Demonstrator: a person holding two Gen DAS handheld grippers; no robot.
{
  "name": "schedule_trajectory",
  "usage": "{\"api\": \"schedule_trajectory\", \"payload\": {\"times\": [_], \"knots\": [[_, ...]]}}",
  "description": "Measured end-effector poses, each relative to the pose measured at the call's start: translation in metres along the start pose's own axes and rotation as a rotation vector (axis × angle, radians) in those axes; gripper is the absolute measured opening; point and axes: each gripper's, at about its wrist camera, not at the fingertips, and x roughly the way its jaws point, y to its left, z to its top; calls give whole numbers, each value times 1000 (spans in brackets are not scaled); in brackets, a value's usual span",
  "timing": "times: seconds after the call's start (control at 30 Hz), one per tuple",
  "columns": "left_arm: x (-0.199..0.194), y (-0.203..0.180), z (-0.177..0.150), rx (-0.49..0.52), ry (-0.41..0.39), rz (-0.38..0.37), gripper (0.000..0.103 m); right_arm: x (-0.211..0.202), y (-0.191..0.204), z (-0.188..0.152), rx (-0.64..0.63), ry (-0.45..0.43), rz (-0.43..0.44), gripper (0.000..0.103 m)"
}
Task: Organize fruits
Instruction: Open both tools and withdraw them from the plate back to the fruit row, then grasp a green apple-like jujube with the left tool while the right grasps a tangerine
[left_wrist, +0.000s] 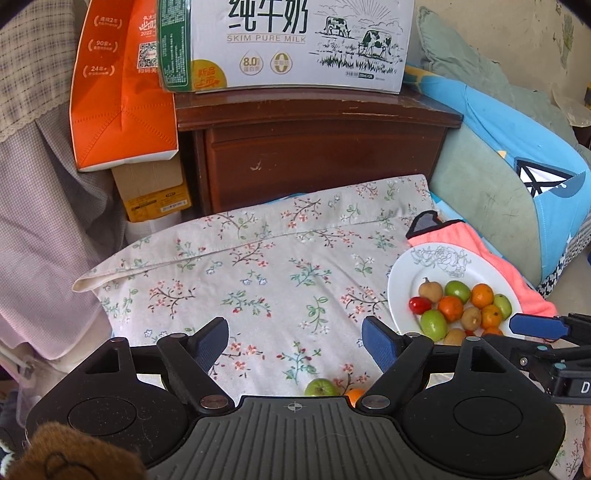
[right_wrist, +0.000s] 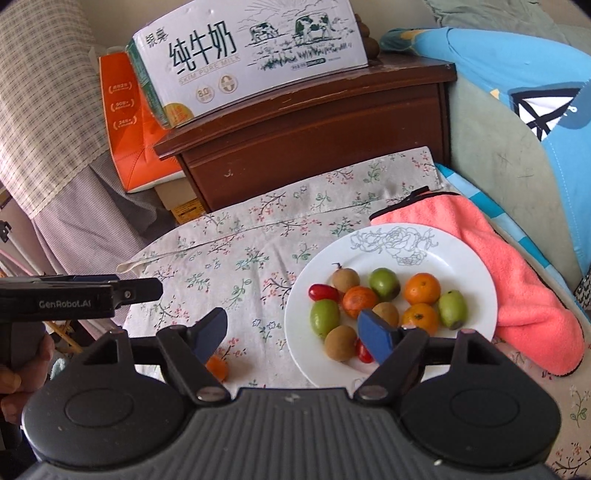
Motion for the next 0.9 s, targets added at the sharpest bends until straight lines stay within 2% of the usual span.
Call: {"api": "schedule_trajectory", "payload": {"times": [0.4,0.53,0.63,0.8,0.9], "knots": [[11,15,-18,15,81,60,81,23,47,-40,-204,77,52,78],[15,20,-21,-23,109,57,81,34,57,-48,-245,91,62,77],[19,26,-22,-71,128,46,81,43,62,-50,-270,92,60,72],[23,28,-23,-94,148,59,81,60,68,-51,-287,98,61,56],[25,26,-24,-88,154,55,81,68,71,-52,-294,103,53,55]]}}
